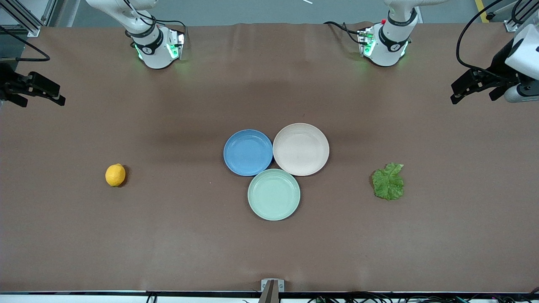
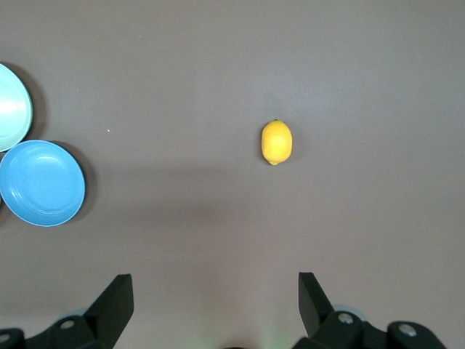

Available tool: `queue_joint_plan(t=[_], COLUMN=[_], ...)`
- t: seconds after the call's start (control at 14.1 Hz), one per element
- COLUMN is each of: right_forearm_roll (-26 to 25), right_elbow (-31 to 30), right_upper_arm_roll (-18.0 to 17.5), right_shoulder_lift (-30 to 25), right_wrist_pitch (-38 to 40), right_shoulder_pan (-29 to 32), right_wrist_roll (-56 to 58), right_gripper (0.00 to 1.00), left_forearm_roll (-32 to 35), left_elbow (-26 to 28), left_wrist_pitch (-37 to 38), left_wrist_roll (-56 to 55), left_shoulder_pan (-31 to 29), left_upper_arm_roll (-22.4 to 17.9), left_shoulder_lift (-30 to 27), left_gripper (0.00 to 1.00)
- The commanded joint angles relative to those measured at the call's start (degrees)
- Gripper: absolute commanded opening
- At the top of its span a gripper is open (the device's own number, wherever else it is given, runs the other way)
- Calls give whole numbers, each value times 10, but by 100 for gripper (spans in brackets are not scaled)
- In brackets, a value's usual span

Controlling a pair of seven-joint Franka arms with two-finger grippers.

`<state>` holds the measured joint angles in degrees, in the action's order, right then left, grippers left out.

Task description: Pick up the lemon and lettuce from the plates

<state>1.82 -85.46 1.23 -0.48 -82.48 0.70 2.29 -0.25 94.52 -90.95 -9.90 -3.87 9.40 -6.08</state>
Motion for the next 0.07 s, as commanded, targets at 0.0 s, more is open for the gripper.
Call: queue_joint_plan(t=[0.0], right_forearm_roll=[-10], right_elbow=[-16], right_upper_arm_roll=[-6], right_shoulder_lift=[-15], right_wrist_pitch=[-7], right_shoulder_pan=[6], right_wrist_roll=[8], right_gripper=[100], left_forearm_roll=[-2], left_elbow=[-13], left_wrist_pitch=[8], left_wrist_roll=[5], left_shoulder_pan=[-1], left_upper_arm_roll=[4], left_shoulder_lift=[6], left_gripper=[100])
